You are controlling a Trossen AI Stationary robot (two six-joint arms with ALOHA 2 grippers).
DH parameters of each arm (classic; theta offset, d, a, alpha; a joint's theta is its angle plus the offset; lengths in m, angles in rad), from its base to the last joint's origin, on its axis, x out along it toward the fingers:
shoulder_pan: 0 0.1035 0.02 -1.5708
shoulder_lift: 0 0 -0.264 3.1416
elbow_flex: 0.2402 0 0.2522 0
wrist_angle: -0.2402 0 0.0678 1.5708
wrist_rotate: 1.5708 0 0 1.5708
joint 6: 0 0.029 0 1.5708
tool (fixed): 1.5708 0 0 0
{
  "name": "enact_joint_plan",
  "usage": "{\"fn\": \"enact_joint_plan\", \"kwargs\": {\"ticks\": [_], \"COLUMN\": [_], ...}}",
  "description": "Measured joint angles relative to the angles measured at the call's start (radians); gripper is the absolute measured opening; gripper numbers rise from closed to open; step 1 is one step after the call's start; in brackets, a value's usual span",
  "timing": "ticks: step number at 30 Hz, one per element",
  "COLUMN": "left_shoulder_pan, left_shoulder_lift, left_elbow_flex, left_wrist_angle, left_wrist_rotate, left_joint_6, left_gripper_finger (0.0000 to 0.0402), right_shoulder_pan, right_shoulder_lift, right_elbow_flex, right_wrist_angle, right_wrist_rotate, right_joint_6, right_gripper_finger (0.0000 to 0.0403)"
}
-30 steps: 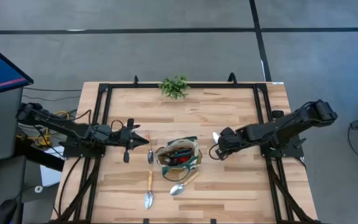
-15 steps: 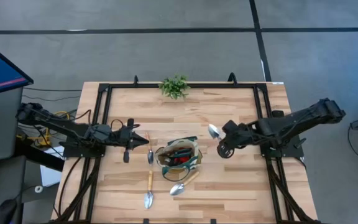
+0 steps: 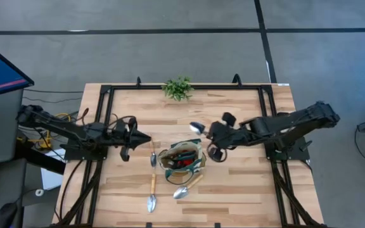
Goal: Pick & Place Garden tools in Gardening bag
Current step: Put the top right trowel into the gardening bag
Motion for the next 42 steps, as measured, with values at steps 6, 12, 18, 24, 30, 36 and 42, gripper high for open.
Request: {"fn": "enact_joint_plan", "kwargs": {"ticks": [6,12,18,24,30,36,42], "left_shoulder_pan": [0.020,0.034,0.035,0.038,0.038,0.065,0.111], "left_shoulder_lift": [0.000,0.017,0.049,0.088,0.164,0.198,0.205], "left_elbow_flex": [0.064,0.118,0.121,0.122,0.121,0.121,0.121], "left_wrist_angle": [-0.042,-0.199,-0.184,-0.117,-0.057,-0.019,-0.007], "left_wrist_rotate": [0.042,0.055,0.080,0.084,0.081,0.063,0.046], "left_joint_6": [-0.039,-0.142,-0.213,-0.220,-0.215,-0.202,-0.179], "left_gripper_finger": [0.0093,0.0132,0.0142,0.0138,0.0140,0.0137,0.0136], "right_shoulder_pan": [-0.021,-0.002,0.010,0.010,0.010,0.010,0.010], "right_shoulder_lift": [0.143,0.242,0.317,0.380,0.399,0.397,0.397], "right_elbow_flex": [0.097,0.178,0.263,0.332,0.352,0.352,0.352], "right_wrist_angle": [0.006,0.013,0.024,0.049,0.059,0.066,0.066], "right_wrist_rotate": [0.065,0.147,0.208,0.209,0.208,0.204,0.158], "right_joint_6": [-0.189,-0.331,-0.422,-0.475,-0.516,-0.516,-0.513], "right_gripper_finger": [0.0050,0.0050,0.0050,0.0050,0.0050,0.0050,0.0050]}}
